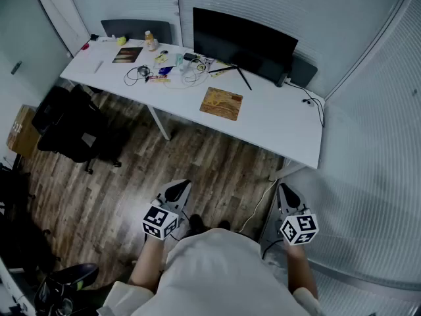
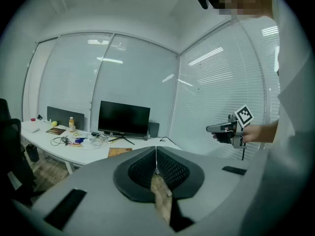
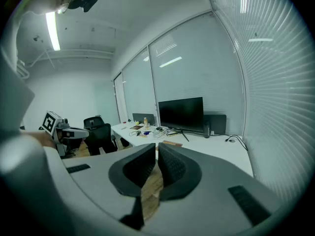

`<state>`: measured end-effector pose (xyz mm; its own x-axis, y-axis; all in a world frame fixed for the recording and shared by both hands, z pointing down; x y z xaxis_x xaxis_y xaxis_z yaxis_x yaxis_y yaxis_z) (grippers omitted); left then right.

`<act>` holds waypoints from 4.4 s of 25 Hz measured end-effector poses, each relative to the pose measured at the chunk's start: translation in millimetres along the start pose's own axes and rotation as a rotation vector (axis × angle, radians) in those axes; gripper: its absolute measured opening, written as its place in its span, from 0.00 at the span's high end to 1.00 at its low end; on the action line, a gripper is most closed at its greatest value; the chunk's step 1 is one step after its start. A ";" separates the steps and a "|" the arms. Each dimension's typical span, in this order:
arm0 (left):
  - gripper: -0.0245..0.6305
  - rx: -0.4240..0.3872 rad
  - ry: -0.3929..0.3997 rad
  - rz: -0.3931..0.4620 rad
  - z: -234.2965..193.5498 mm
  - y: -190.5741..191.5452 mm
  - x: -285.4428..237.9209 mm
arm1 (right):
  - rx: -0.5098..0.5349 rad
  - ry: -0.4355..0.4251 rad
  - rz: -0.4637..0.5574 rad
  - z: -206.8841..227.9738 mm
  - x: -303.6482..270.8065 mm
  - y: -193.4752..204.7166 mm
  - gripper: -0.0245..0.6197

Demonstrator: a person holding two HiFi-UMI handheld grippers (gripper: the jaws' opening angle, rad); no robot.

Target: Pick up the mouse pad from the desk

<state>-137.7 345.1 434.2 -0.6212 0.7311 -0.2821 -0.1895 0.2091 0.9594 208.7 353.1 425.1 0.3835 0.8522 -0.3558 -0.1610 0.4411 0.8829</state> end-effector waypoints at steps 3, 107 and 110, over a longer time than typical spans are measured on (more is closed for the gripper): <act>0.93 0.001 0.004 0.001 -1.8 -0.1 1.4 | 0.002 0.003 0.002 -2.8 -1.0 -1.4 0.90; 0.93 -0.053 0.026 -0.173 -195.5 -24.2 -287.3 | -0.006 -0.104 -0.164 111.0 -337.2 -99.9 0.90; 0.93 -0.094 0.043 -0.182 -213.3 -25.0 -302.6 | -0.014 -0.083 -0.172 109.6 -351.9 -101.3 0.90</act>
<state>-107.1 -19.9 493.7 -0.6018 0.6578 -0.4529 -0.3704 0.2725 0.8880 189.7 -22.3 494.5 0.4798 0.7380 -0.4745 -0.0987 0.5828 0.8066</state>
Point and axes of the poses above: the fingertips, and each gripper's own axes: x backward along the fingers, z to its right, y out of its underside, the point moved 5 cm from there along x, backward along the fingers, and after that the axes turned 10 degrees about -x, right-handed, at the moved point
